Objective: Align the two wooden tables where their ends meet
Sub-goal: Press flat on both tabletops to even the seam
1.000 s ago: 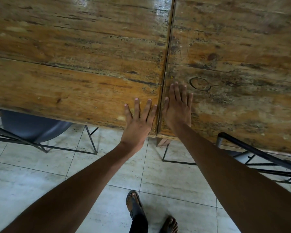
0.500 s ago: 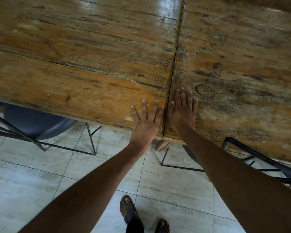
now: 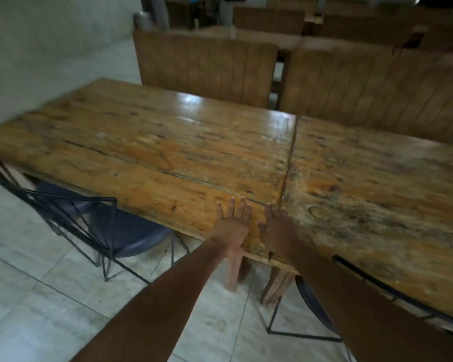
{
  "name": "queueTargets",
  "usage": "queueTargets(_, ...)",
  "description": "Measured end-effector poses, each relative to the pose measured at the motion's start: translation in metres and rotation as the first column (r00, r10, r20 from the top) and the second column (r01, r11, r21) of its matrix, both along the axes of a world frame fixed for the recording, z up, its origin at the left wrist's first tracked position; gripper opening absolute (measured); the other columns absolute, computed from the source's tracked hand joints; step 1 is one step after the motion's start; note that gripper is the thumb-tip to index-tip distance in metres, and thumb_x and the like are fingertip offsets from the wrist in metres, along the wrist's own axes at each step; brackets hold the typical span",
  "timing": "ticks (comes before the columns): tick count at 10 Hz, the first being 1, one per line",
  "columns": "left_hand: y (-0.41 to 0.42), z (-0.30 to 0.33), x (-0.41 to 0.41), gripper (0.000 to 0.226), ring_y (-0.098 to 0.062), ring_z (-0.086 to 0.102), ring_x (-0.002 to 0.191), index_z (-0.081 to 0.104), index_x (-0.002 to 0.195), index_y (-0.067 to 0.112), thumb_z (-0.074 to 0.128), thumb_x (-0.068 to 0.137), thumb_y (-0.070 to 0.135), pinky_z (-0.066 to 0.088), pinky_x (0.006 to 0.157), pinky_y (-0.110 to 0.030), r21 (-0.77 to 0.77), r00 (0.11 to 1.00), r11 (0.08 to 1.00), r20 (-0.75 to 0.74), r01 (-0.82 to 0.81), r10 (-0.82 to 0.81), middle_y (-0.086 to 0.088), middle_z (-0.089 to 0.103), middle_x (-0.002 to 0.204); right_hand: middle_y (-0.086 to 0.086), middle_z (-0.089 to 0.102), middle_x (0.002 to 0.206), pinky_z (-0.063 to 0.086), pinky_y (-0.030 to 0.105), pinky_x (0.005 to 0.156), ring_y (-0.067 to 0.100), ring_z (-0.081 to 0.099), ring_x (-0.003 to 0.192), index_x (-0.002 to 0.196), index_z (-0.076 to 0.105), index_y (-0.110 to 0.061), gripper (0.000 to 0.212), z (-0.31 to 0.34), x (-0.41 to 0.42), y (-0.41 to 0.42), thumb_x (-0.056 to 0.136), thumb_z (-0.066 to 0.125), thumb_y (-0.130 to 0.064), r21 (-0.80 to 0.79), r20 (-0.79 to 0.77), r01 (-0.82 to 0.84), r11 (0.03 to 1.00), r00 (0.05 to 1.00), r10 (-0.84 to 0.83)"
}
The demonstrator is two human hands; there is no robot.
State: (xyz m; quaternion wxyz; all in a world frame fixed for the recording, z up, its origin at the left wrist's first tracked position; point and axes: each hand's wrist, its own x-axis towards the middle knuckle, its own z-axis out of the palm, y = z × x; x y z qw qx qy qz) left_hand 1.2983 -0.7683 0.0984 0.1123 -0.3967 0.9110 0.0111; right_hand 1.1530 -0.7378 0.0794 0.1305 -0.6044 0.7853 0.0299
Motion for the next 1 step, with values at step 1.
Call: queueTargets(1, 0.0182, 0.0551, 0.0358, 0.091, -0.047, -0.007, 0.153, -0.005, 0.158, 0.003, 0.056, 0.096, 0.03, 0.004, 0.119, -0.071, -0.091, 0.996, 0.992, -0.008, -0.085, 0.085, -0.023, -0.009, 0.168, 0.007, 0.012, 0.17, 0.016, 0.048, 0.123, 0.033, 0.012, 0.155, 0.16, 0.011, -0.01, 0.067, 0.0503, 0.0352, 0.0104, 0.106, 0.03, -0.044, -0.108, 0.049, -0.079, 0.991, 0.995, 0.085)
